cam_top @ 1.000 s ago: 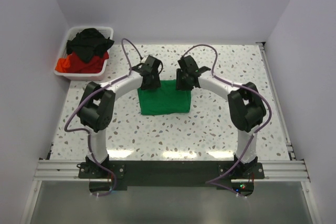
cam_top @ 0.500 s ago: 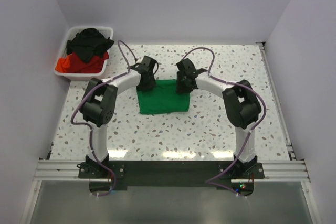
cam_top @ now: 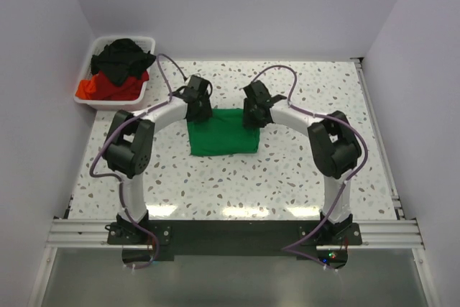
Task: Fold and stack the t-shirts
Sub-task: Fold the tshirt
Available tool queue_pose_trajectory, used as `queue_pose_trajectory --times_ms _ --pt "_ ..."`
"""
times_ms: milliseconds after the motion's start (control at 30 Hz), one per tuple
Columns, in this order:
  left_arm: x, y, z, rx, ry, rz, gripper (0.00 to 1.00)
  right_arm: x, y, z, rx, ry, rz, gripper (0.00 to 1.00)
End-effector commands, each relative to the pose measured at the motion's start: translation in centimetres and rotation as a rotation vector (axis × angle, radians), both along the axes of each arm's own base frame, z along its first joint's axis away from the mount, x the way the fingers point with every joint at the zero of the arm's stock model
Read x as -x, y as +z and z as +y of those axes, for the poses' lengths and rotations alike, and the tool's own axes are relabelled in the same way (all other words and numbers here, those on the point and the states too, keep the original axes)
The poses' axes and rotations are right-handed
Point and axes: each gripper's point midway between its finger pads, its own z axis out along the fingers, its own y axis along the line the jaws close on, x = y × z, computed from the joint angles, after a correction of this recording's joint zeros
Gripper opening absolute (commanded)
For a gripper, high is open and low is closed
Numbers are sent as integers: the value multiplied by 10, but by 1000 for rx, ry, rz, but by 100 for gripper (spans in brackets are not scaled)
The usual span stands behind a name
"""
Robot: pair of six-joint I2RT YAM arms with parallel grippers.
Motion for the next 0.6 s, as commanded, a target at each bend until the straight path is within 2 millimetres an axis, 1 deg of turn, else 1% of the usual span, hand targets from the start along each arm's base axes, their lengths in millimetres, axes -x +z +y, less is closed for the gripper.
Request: queue_pose_trajectory --times_ms 0,67,100,133,200,267,300,333,400,433,567 --pt "-16 52 -4 48 -44 -149 56 -8 49 -5 -35 -19 -121 42" --pt "-14 58 -1 47 -34 -161 57 -5 51 -11 -24 -32 -128 48" --pt "-12 65 0 49 -30 -171 57 -5 57 -13 -28 -35 -140 50" --pt "-10 67 3 43 -21 -169 58 -2 54 -16 -22 -37 -133 53" --pt "-7 73 9 34 -4 -175 58 0 54 -18 -38 -39 -131 59" --pt "-4 75 16 32 20 -166 58 3 48 -27 -39 -53 -116 62" --pt "-1 78 19 33 27 -168 59 2 48 -26 -67 -53 -118 63" --pt "1 80 24 35 36 -164 59 3 44 -34 -76 -66 -109 63" --pt "8 85 29 45 54 -170 61 3 41 -34 -112 -53 -99 64" --pt "9 86 34 49 62 -172 62 4 37 -38 -110 -51 -87 64" --pt "18 90 42 57 72 -172 64 4 33 -36 -121 -5 -87 65"
